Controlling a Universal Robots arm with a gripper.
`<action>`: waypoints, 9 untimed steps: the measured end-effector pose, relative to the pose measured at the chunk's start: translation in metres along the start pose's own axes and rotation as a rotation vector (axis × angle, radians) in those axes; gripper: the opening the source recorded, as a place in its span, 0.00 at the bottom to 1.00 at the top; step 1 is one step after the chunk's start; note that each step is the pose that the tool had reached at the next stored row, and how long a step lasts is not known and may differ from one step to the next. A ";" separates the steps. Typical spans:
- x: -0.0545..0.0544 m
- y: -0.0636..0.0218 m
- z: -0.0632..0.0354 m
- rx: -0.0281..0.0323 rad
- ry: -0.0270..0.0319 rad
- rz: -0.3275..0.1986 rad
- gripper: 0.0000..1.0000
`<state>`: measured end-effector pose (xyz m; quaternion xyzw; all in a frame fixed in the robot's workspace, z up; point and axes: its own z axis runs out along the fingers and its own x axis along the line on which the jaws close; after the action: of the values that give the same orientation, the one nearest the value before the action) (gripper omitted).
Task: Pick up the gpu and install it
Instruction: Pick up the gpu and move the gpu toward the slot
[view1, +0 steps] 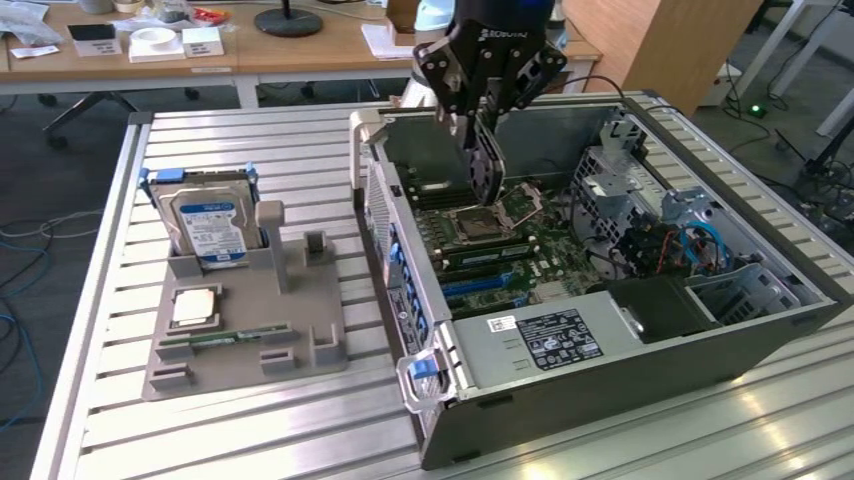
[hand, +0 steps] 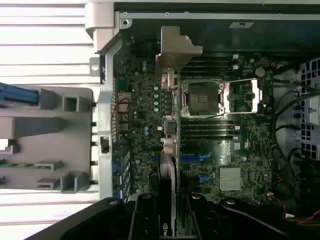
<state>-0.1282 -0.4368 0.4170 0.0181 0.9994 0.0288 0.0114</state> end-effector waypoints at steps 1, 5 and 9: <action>-0.002 0.0001 0.0001 -0.0002 0.0000 0.000 0.26; -0.009 0.0004 0.0003 -0.0008 0.0002 -0.002 0.26; -0.016 0.0006 0.0004 -0.0011 0.0003 -0.004 0.26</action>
<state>-0.1124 -0.4367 0.4169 0.0159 0.9994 0.0294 0.0114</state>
